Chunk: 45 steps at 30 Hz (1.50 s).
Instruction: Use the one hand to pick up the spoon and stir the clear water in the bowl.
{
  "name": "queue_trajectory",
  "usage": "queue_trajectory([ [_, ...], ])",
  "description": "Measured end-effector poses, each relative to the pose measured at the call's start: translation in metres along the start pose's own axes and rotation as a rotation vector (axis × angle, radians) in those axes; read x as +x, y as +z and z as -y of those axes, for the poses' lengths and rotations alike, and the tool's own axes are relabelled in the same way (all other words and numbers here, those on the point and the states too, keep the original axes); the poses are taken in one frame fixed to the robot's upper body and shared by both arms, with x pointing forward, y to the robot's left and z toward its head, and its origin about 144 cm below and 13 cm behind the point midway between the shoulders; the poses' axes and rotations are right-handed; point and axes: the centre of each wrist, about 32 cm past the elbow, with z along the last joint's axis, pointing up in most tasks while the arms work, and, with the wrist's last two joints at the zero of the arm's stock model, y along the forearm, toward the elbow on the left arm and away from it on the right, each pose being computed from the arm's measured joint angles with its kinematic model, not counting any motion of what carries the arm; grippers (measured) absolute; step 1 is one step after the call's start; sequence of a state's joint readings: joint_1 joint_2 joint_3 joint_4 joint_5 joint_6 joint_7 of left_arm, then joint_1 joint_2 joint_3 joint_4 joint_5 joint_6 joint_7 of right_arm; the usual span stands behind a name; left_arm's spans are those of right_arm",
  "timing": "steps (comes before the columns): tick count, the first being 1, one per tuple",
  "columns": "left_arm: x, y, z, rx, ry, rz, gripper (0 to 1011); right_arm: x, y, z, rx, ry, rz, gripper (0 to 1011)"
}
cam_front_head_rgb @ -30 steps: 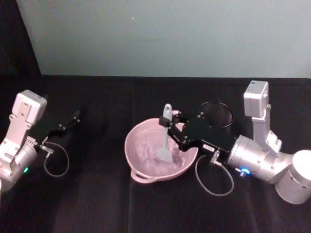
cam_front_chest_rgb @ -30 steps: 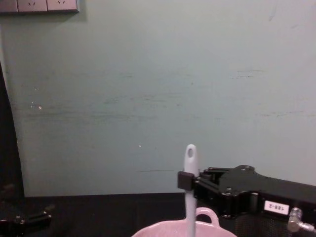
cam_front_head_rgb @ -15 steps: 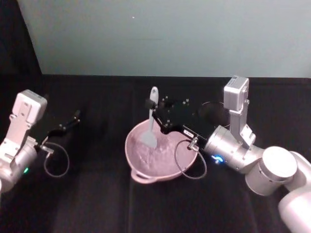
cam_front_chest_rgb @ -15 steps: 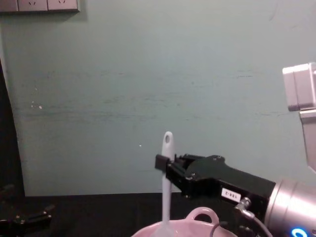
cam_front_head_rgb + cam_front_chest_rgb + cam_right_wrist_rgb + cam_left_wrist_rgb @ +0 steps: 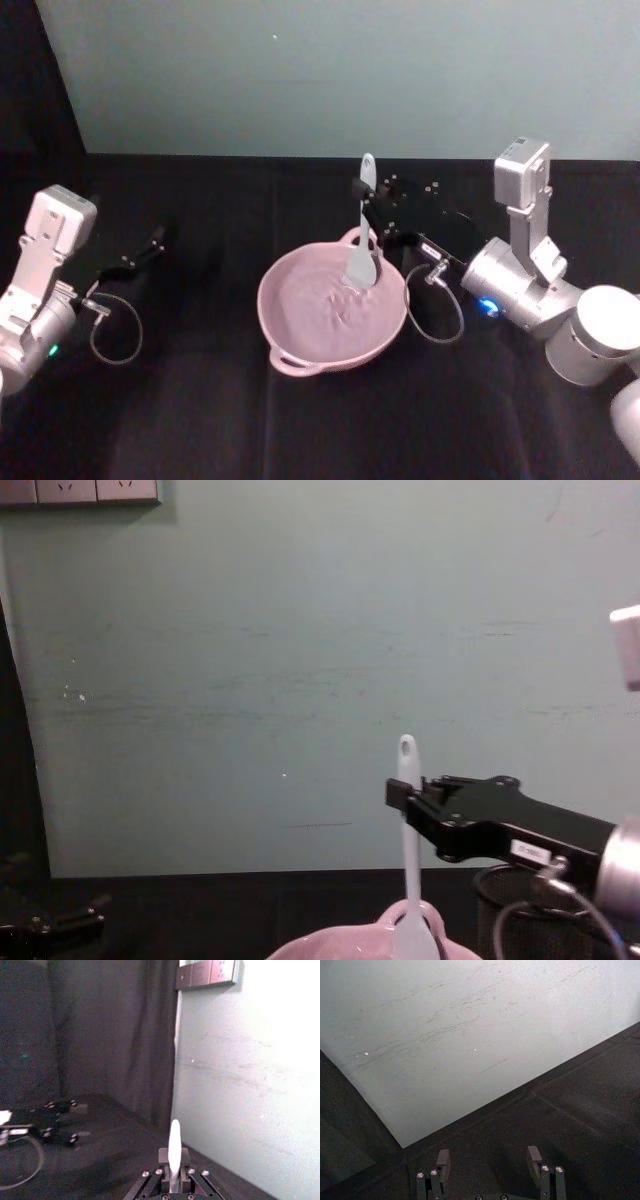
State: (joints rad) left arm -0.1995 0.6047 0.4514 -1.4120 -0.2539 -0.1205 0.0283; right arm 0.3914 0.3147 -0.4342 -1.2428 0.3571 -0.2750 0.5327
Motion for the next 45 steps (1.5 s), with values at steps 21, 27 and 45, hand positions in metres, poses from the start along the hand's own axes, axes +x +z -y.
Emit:
queue_trajectory([
  [21, 0.000, 0.000, 0.000, 0.000, 0.000, 0.000, 1011, -0.038, 0.010, 0.008, 0.020, 0.197, -0.148, 116],
  [27, 0.000, 0.000, 0.000, 0.000, 0.000, 0.000, 1011, -0.041, -0.005, -0.013, 0.072, 0.177, -0.128, 116],
  [45, 0.000, 0.000, 0.000, 0.000, 0.000, 0.000, 1011, -0.007, -0.008, -0.013, 0.024, 0.002, 0.016, 116],
])
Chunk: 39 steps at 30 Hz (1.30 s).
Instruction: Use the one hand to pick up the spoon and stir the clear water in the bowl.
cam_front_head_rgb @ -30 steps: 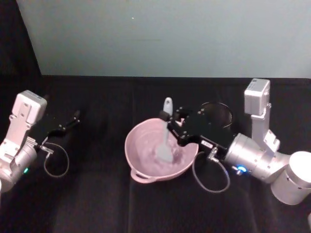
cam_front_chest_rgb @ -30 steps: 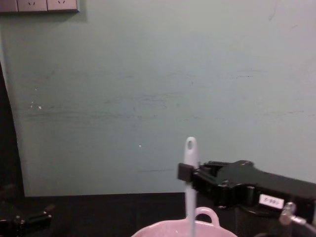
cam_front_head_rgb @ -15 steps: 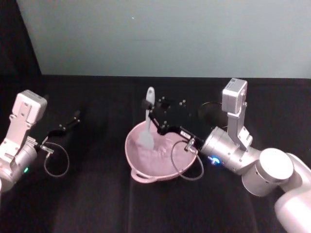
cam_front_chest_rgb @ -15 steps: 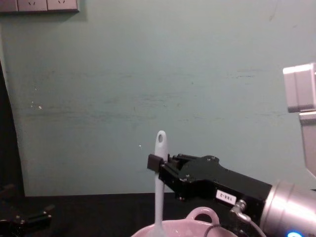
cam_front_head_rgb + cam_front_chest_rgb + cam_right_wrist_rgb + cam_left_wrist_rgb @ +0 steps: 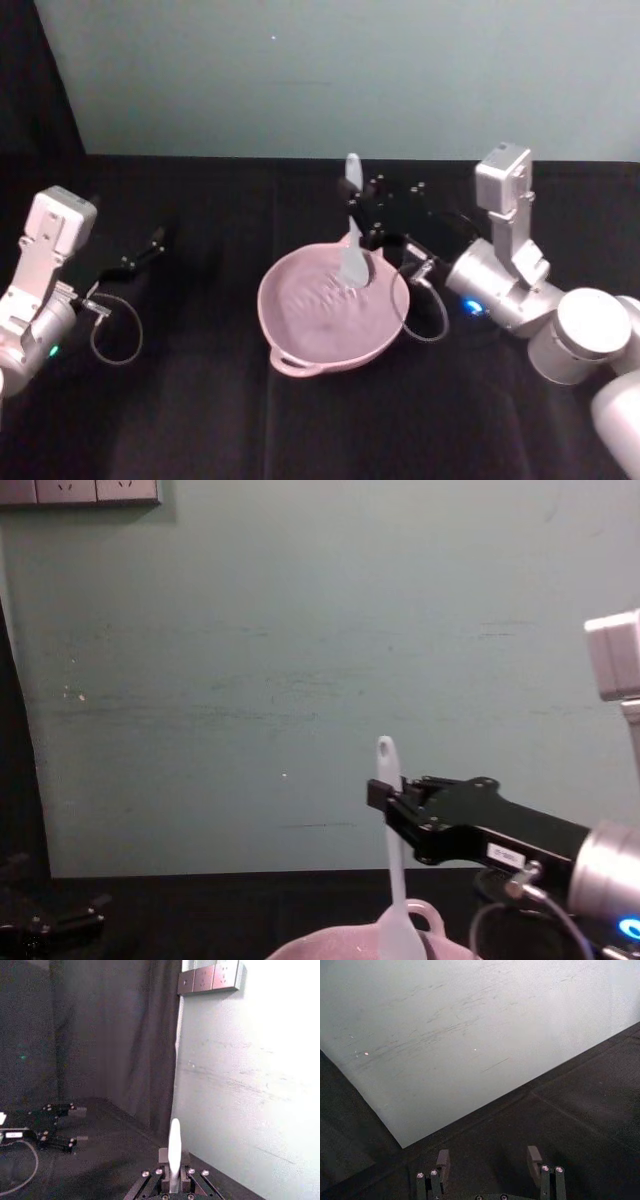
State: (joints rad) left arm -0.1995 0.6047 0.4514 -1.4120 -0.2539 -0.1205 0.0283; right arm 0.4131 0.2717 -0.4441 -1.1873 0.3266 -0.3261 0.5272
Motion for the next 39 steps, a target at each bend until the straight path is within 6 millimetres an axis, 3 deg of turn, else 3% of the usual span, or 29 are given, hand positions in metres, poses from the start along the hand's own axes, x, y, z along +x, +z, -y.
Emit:
queue_trajectory([
  [7, 0.000, 0.000, 0.000, 0.000, 0.000, 0.000, 1011, -0.005, 0.016, 0.029, -0.038, 0.052, -0.030, 116],
  [14, 0.000, 0.000, 0.000, 0.000, 0.000, 0.000, 1011, -0.022, 0.024, 0.037, -0.042, 0.141, -0.130, 116],
  [20, 0.000, 0.000, 0.000, 0.000, 0.000, 0.000, 1011, -0.034, 0.021, 0.027, -0.014, 0.179, -0.179, 116],
  [26, 0.000, 0.000, 0.000, 0.000, 0.000, 0.000, 1011, -0.038, 0.009, 0.005, 0.045, 0.172, -0.175, 116],
  [33, 0.000, 0.000, 0.000, 0.000, 0.000, 0.000, 1011, -0.026, -0.008, -0.016, 0.073, 0.088, -0.107, 116],
  [39, 0.000, 0.000, 0.000, 0.000, 0.000, 0.000, 1011, -0.011, -0.014, -0.019, 0.089, 0.009, -0.039, 116],
])
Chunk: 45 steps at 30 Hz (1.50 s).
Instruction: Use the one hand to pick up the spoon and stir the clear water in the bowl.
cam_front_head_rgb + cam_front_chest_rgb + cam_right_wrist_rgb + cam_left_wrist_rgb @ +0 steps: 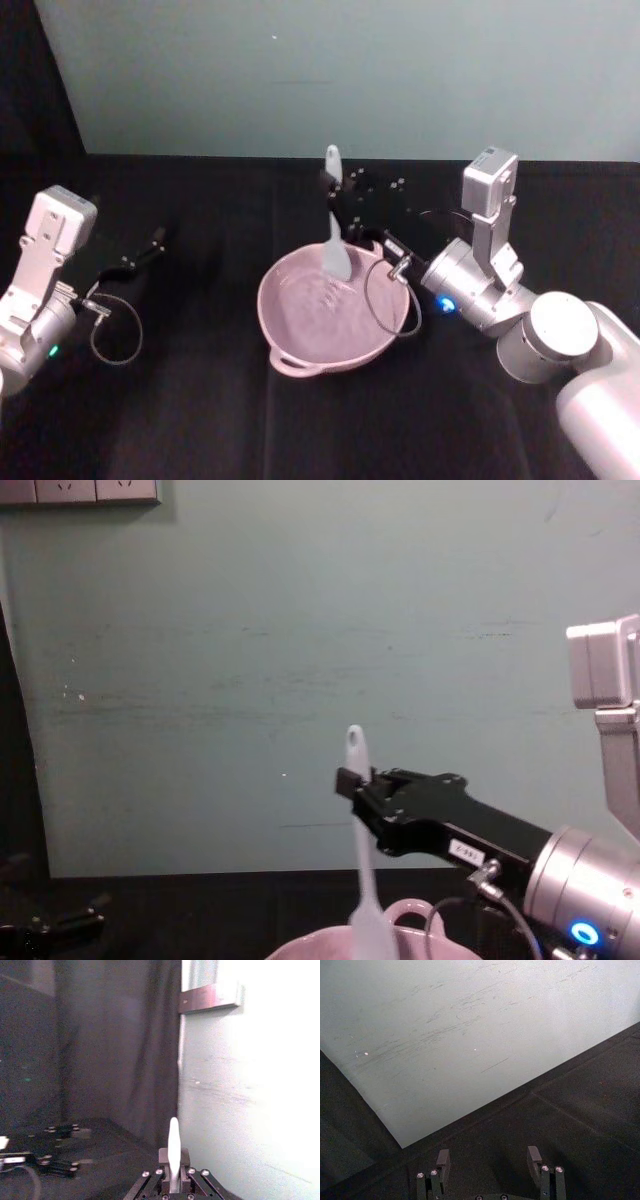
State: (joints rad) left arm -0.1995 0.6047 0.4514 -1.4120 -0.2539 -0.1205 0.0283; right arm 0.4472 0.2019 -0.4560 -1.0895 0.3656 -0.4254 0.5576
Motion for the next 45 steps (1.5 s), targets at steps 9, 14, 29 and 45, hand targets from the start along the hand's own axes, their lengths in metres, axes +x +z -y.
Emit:
queue_trajectory([
  [9, 0.000, 0.000, 0.000, 0.000, 0.000, 0.000, 1011, 0.017, 0.008, 0.022, -0.033, -0.047, 0.027, 116],
  [14, 0.000, 0.000, 0.000, 0.000, 0.000, 0.000, 1011, 0.016, 0.021, 0.041, -0.064, -0.014, -0.014, 116],
  [29, 0.000, 0.000, 0.000, 0.000, 0.000, 0.000, 1011, -0.023, 0.019, 0.043, -0.043, 0.116, -0.147, 116],
  [45, 0.000, 0.000, 0.000, 0.000, 0.000, 0.000, 1011, -0.010, -0.004, -0.003, -0.009, 0.014, -0.045, 116],
])
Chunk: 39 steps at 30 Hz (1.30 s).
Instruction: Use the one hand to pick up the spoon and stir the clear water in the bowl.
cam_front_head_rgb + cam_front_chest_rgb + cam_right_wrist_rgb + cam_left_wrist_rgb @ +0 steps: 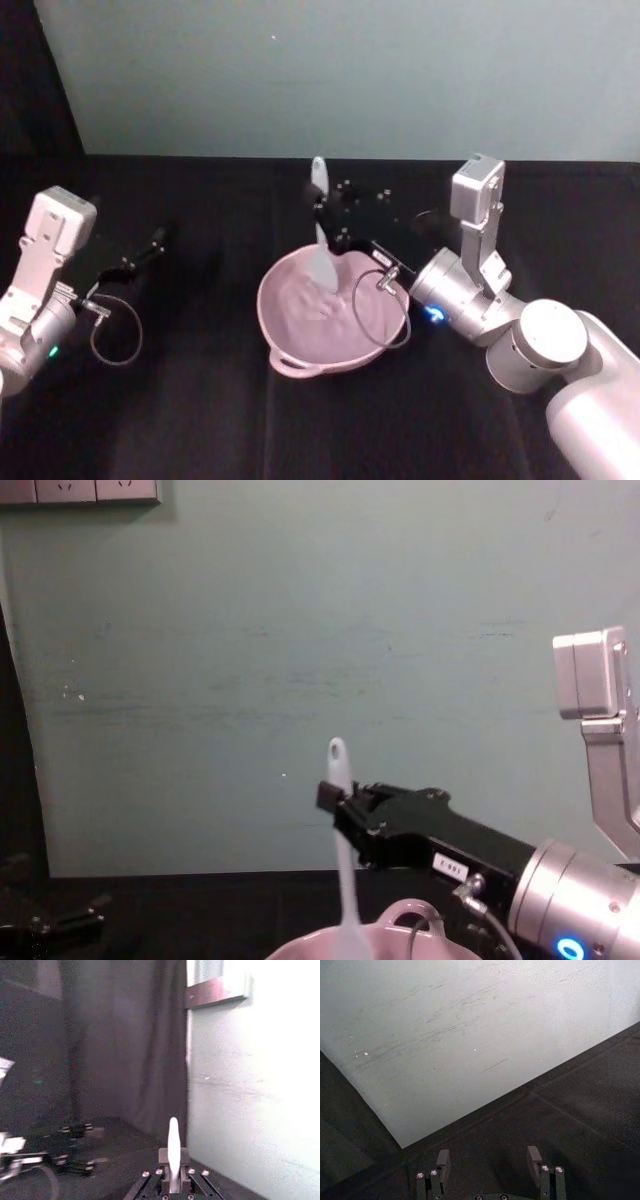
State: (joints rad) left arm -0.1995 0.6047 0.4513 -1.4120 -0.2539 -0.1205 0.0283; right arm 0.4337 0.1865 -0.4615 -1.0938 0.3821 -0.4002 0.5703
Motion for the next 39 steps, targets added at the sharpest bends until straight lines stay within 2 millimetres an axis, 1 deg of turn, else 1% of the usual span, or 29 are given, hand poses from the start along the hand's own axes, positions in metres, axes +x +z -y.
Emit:
queue_trajectory([
  [3, 0.000, 0.000, 0.000, 0.000, 0.000, 0.000, 1011, 0.005, 0.000, 0.000, 0.006, -0.030, 0.022, 116],
  [6, 0.000, 0.000, 0.000, 0.000, 0.000, 0.000, 1011, 0.014, 0.003, 0.006, 0.004, -0.062, 0.044, 116],
  [7, 0.000, 0.000, 0.000, 0.000, 0.000, 0.000, 1011, 0.014, 0.003, 0.006, 0.004, -0.062, 0.044, 116],
  [9, 0.000, 0.000, 0.000, 0.000, 0.000, 0.000, 1011, 0.018, 0.008, 0.014, -0.009, -0.072, 0.053, 116],
  [14, 0.000, 0.000, 0.000, 0.000, 0.000, 0.000, 1011, 0.021, 0.016, 0.026, -0.031, -0.064, 0.049, 116],
  [16, 0.000, 0.000, 0.000, 0.000, 0.000, 0.000, 1011, 0.019, 0.023, 0.038, -0.050, -0.049, 0.035, 116],
  [17, 0.000, 0.000, 0.000, 0.000, 0.000, 0.000, 1011, 0.019, 0.023, 0.038, -0.050, -0.049, 0.035, 116],
  [20, 0.000, 0.000, 0.000, 0.000, 0.000, 0.000, 1011, 0.015, 0.028, 0.048, -0.063, -0.027, 0.019, 116],
  [24, 0.000, 0.000, 0.000, 0.000, 0.000, 0.000, 1011, 0.003, 0.035, 0.056, -0.078, 0.023, -0.029, 116],
  [29, 0.000, 0.000, 0.000, 0.000, 0.000, 0.000, 1011, -0.012, 0.033, 0.053, -0.086, 0.079, -0.081, 116],
  [33, 0.000, 0.000, 0.000, 0.000, 0.000, 0.000, 1011, -0.024, 0.026, 0.041, -0.068, 0.119, -0.115, 116],
  [34, 0.000, 0.000, 0.000, 0.000, 0.000, 0.000, 1011, -0.024, 0.026, 0.041, -0.068, 0.119, -0.115, 116],
  [35, 0.000, 0.000, 0.000, 0.000, 0.000, 0.000, 1011, -0.026, 0.023, 0.034, -0.050, 0.126, -0.120, 116],
  [36, 0.000, 0.000, 0.000, 0.000, 0.000, 0.000, 1011, -0.026, 0.023, 0.034, -0.050, 0.126, -0.120, 116],
  [39, 0.000, 0.000, 0.000, 0.000, 0.000, 0.000, 1011, -0.026, 0.018, 0.020, -0.019, 0.126, -0.113, 116],
])
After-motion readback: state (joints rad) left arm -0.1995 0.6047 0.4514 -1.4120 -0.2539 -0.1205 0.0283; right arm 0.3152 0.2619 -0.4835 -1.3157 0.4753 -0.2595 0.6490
